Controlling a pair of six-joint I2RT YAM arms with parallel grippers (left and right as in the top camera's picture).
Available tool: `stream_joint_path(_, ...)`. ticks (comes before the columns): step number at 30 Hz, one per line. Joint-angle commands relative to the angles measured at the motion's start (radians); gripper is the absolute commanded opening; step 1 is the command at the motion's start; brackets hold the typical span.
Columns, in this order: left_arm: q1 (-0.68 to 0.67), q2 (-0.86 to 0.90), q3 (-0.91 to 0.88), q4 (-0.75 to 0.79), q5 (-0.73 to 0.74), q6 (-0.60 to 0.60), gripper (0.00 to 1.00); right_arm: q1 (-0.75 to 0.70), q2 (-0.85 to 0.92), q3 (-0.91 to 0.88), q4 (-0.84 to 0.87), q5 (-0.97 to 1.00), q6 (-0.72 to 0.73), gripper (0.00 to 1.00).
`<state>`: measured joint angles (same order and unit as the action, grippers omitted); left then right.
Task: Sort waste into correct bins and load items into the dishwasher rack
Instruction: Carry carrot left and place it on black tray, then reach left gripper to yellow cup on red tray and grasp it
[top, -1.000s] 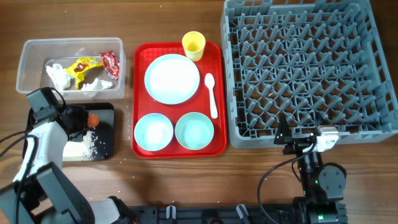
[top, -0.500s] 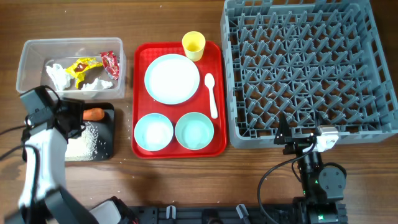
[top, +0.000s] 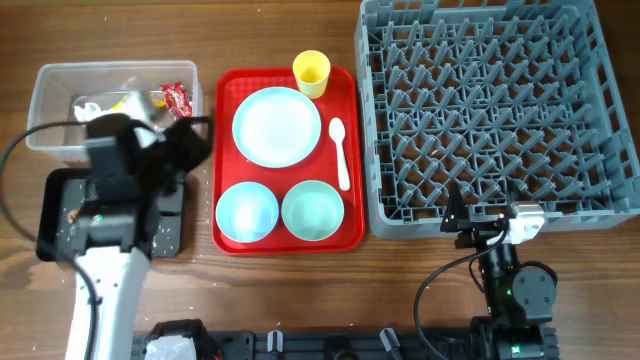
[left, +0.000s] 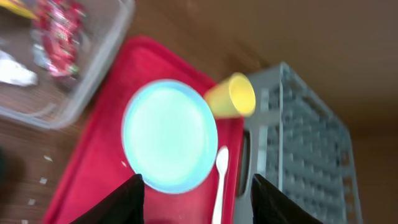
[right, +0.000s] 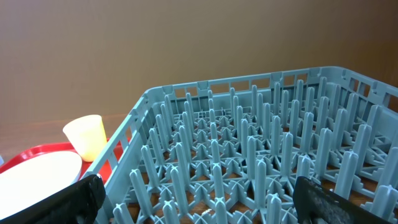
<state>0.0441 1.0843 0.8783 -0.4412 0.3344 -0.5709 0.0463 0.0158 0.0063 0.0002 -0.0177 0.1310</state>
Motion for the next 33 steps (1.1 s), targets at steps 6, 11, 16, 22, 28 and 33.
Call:
stream_joint_path(6, -0.329, 0.151, 0.015, 0.022, -0.273, 0.12, 0.55, 0.001, -0.002, -0.001, 0.006, 0.01, 0.007, 1.0)
stream_joint_path(11, -0.388, 0.278, 0.09, -0.029, -0.288, 0.139, 0.57, 0.001, -0.002, -0.001, 0.006, 0.01, 0.006, 1.0)
stream_joint_path(16, -0.389, 0.447, 0.318, -0.227, -0.286, 0.22, 0.58, 0.001, -0.002, -0.001, 0.006, 0.01, 0.007, 0.99)
stream_joint_path(22, -0.423, 0.6, 0.539, -0.285, -0.286, 0.223, 0.59, 0.001, -0.002, -0.001, 0.006, 0.01, 0.007, 1.0)
stream_joint_path(28, -0.519, 0.694, 0.538, -0.246, -0.28, 0.193, 0.58, 0.001, -0.002, -0.001, 0.006, 0.01, 0.006, 1.0)
stream_joint_path(33, -0.564, 0.826, 0.538, -0.179, -0.28, 0.193, 0.6, 0.001, -0.002, -0.001, 0.006, 0.01, 0.006, 1.0)
